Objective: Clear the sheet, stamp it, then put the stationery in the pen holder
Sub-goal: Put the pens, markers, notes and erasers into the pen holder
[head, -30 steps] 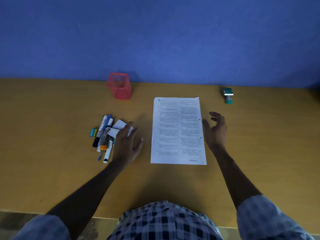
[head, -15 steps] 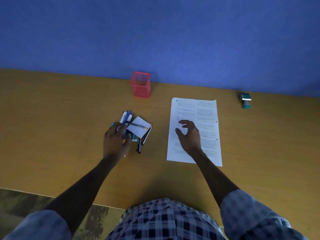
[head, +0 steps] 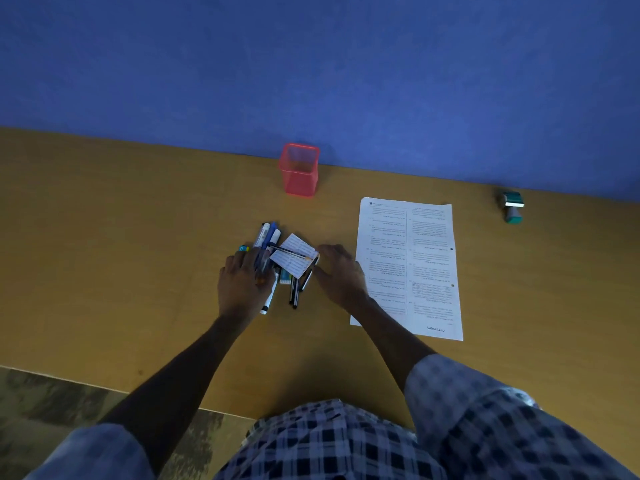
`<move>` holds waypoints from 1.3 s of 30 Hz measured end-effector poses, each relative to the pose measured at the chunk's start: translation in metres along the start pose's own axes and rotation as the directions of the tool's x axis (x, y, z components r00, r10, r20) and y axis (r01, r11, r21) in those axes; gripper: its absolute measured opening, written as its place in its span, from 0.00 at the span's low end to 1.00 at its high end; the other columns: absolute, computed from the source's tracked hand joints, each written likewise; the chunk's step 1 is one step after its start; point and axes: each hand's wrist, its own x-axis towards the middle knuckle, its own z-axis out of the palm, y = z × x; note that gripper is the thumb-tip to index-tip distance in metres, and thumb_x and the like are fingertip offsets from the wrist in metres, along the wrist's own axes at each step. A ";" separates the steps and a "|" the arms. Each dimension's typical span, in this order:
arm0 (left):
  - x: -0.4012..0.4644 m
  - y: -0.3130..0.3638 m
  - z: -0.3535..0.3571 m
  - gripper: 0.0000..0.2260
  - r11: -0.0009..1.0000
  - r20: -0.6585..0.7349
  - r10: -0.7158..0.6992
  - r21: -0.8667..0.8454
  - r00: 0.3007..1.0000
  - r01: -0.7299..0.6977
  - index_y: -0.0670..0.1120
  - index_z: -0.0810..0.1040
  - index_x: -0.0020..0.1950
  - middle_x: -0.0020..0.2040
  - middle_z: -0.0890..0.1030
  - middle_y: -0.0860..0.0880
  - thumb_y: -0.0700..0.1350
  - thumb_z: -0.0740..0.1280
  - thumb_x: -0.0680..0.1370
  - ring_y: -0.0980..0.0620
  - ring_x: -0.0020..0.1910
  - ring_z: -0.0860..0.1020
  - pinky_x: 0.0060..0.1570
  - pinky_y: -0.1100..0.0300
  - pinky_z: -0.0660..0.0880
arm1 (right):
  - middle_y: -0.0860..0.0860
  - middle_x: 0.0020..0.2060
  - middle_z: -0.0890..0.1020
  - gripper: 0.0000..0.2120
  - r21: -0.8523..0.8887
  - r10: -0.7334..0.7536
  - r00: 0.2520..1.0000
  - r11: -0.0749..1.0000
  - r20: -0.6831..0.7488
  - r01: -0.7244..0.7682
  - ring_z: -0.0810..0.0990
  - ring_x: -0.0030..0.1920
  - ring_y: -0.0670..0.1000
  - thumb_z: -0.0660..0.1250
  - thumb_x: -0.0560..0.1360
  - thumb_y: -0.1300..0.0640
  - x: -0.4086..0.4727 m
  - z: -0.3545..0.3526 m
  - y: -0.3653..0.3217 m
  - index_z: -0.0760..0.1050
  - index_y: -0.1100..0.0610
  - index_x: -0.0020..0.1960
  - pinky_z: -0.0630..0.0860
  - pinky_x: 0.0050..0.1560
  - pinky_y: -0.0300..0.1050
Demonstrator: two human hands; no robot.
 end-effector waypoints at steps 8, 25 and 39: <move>-0.008 0.000 -0.004 0.20 0.994 0.058 -0.045 -0.102 0.997 0.051 0.47 0.72 0.67 0.49 0.80 0.48 0.50 0.67 0.76 0.47 0.47 0.78 0.42 0.53 0.77 | 0.50 0.56 0.78 0.10 -0.047 -0.011 0.997 0.999 -0.077 0.007 0.76 0.58 0.52 0.71 0.74 0.53 0.018 0.020 -0.014 0.80 0.52 0.54 0.70 0.56 0.47; 0.054 0.016 -0.035 0.12 0.961 -0.132 0.054 -0.263 0.990 -0.087 0.40 0.80 0.55 0.45 0.81 0.44 0.42 0.72 0.74 0.48 0.39 0.80 0.41 0.57 0.76 | 0.50 0.46 0.84 0.07 0.320 0.047 0.951 0.946 -0.305 0.056 0.81 0.47 0.48 0.67 0.77 0.58 0.041 -0.010 -0.023 0.81 0.56 0.52 0.76 0.48 0.42; 0.176 0.066 -0.052 0.14 0.914 -0.227 0.199 -0.308 0.953 -0.264 0.35 0.81 0.54 0.52 0.77 0.36 0.39 0.61 0.74 0.44 0.48 0.78 0.49 0.65 0.73 | 0.51 0.44 0.85 0.08 0.397 0.101 0.842 0.907 -0.530 0.141 0.82 0.45 0.49 0.67 0.74 0.57 0.114 -0.066 -0.045 0.83 0.57 0.50 0.79 0.48 0.48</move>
